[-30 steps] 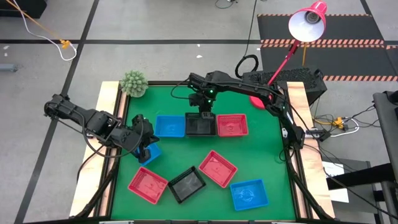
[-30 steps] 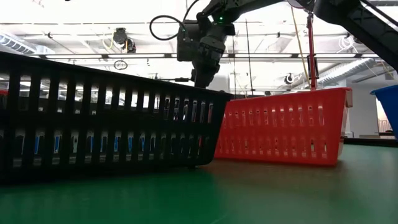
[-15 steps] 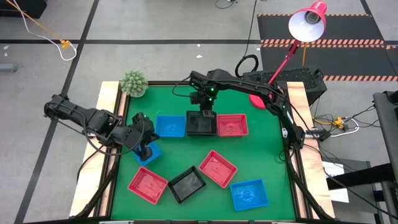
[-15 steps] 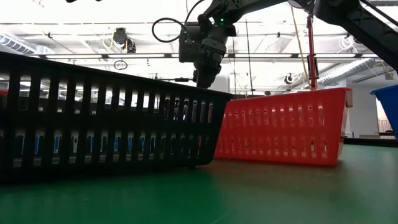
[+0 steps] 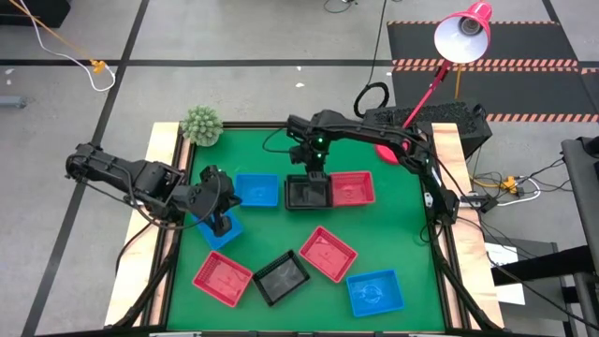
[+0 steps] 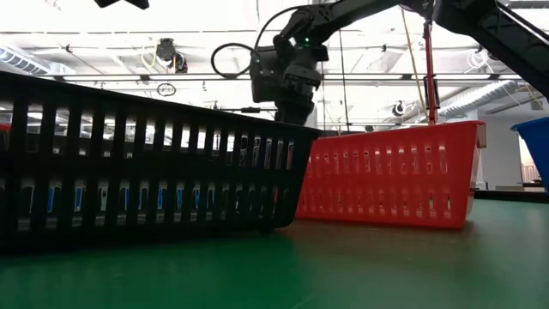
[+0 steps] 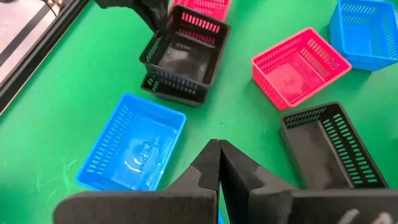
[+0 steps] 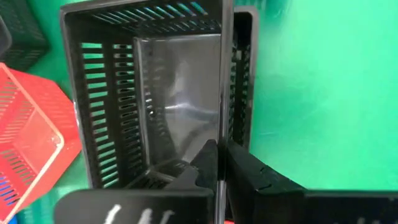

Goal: Stack baskets by color
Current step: Stack the middle black bin on the top black bin

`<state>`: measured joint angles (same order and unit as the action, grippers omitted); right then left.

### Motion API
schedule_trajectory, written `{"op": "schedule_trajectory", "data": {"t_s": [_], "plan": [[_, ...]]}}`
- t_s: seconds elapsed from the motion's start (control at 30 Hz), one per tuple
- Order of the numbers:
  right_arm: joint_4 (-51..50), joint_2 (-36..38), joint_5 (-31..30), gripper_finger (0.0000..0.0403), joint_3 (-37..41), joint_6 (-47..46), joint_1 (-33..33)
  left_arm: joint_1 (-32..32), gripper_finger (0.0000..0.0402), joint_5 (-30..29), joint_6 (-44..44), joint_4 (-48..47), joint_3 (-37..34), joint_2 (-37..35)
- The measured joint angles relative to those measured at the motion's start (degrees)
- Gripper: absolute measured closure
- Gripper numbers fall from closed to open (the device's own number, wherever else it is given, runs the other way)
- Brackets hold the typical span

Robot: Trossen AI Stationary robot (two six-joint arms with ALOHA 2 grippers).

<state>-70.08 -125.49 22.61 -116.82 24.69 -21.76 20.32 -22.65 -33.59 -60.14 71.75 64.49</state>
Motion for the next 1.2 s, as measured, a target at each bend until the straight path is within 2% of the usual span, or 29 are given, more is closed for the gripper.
{"op": "schedule_trajectory", "data": {"t_s": [0.57, 1.2], "plan": [[2.72, 0.00, -0.26, 0.0386, 4.19, -1.37, 0.00, 0.00, 0.0396, 0.02, -1.43, 0.00, 0.00, 0.00], [12.45, 0.00, -1.86, 0.0376, 6.63, -5.79, 0.00, 0.00, 0.0396, 0.02, -1.40, 0.00, 0.00, 0.00]]}}
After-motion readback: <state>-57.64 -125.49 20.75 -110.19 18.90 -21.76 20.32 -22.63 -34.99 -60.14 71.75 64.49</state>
